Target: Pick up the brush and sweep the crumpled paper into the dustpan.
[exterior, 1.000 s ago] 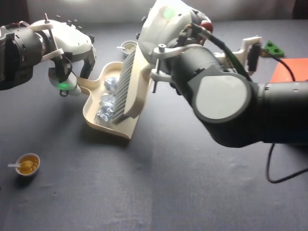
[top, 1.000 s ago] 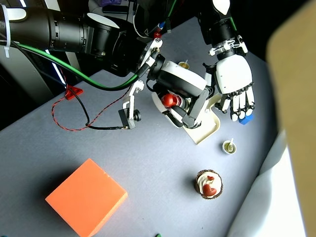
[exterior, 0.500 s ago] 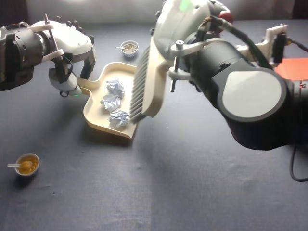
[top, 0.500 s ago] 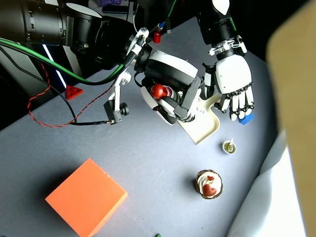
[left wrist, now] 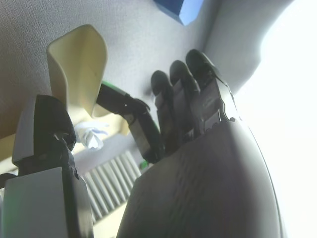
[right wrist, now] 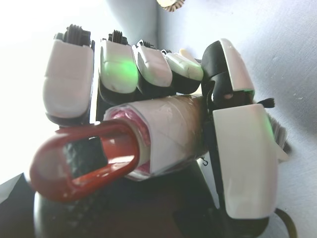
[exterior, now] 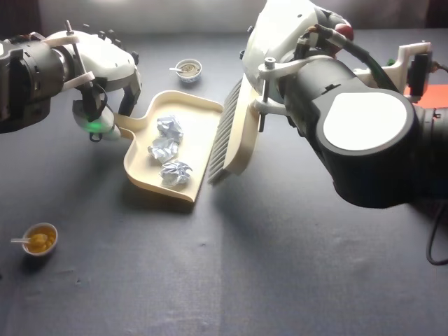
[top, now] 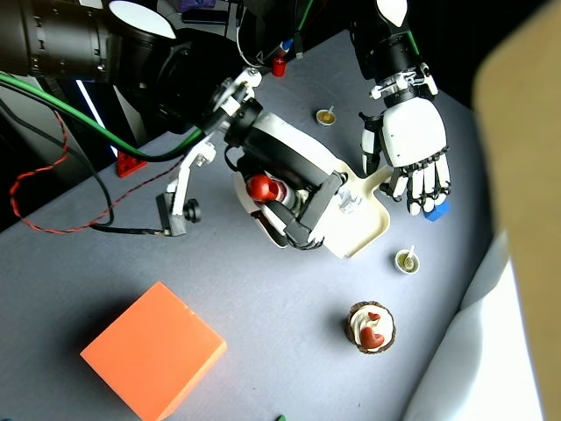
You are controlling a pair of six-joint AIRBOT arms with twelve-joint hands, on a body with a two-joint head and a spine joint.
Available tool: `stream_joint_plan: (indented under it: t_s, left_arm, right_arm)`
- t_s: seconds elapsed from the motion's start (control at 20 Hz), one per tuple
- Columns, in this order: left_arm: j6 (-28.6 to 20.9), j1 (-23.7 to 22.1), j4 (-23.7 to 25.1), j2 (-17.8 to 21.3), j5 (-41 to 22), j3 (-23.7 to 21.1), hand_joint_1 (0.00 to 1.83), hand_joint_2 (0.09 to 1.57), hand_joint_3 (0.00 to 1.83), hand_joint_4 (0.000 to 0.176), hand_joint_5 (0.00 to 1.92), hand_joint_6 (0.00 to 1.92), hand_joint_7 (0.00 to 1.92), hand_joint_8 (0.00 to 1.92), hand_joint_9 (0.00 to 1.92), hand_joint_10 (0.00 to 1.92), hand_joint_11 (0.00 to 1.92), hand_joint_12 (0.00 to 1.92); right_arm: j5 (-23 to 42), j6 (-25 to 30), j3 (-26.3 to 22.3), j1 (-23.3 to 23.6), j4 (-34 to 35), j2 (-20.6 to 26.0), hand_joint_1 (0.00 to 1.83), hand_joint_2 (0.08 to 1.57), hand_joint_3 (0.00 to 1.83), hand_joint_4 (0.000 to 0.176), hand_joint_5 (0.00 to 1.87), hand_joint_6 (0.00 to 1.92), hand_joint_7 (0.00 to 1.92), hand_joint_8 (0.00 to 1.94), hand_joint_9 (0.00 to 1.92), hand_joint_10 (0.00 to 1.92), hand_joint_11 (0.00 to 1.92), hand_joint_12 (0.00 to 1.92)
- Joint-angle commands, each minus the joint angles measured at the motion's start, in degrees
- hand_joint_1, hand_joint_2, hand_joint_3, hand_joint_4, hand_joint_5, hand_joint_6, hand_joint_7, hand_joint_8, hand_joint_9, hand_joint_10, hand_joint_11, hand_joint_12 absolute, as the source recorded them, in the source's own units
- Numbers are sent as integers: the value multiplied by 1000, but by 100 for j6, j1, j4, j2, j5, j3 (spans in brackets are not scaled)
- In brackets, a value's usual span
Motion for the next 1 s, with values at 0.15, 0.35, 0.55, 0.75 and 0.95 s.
stream_joint_plan:
  t_s: [0.15, 0.35, 0.55, 0.75, 0.95]
  left_arm:
    - [24, 0, 72, 58, 115, -9, 1056, 1146, 2, 19, 924, 1070, 373, 2, 265, 1, 0, 561]
    - [24, -2, 43, 62, 150, -47, 1058, 1144, 0, 19, 930, 1060, 384, 4, 270, 8, 49, 401]
    - [23, -3, 20, 62, 157, -48, 1064, 1143, 0, 8, 933, 1056, 394, 5, 286, 4, 38, 458]
    - [24, -2, 20, 64, 157, -49, 1053, 1150, 0, 24, 919, 1078, 384, 2, 268, 4, 23, 498]
    - [23, -5, 19, 63, 159, -51, 1054, 1148, 0, 24, 922, 1074, 369, 1, 253, 2, 3, 475]
  right_arm:
    - [-58, 425, 305, 86, -900, -164, 728, 1507, 1, 0, 1075, 1921, 1251, 1941, 1379, 1921, 1551, 1921]
    - [94, 581, 417, 107, -1052, -277, 738, 1499, 0, 0, 1089, 1921, 1266, 1941, 1392, 1921, 1557, 1921]
    - [88, 692, 461, 106, -1096, -356, 711, 1506, 1, 0, 1107, 1921, 1281, 1941, 1411, 1921, 1574, 1921]
    - [61, 922, 442, 99, -1398, -371, 767, 1487, 0, 0, 1076, 1921, 1254, 1941, 1390, 1921, 1569, 1921]
    - [30, 759, 242, 133, -1424, -305, 714, 1504, 3, 0, 1075, 1921, 1263, 1941, 1392, 1921, 1568, 1921]
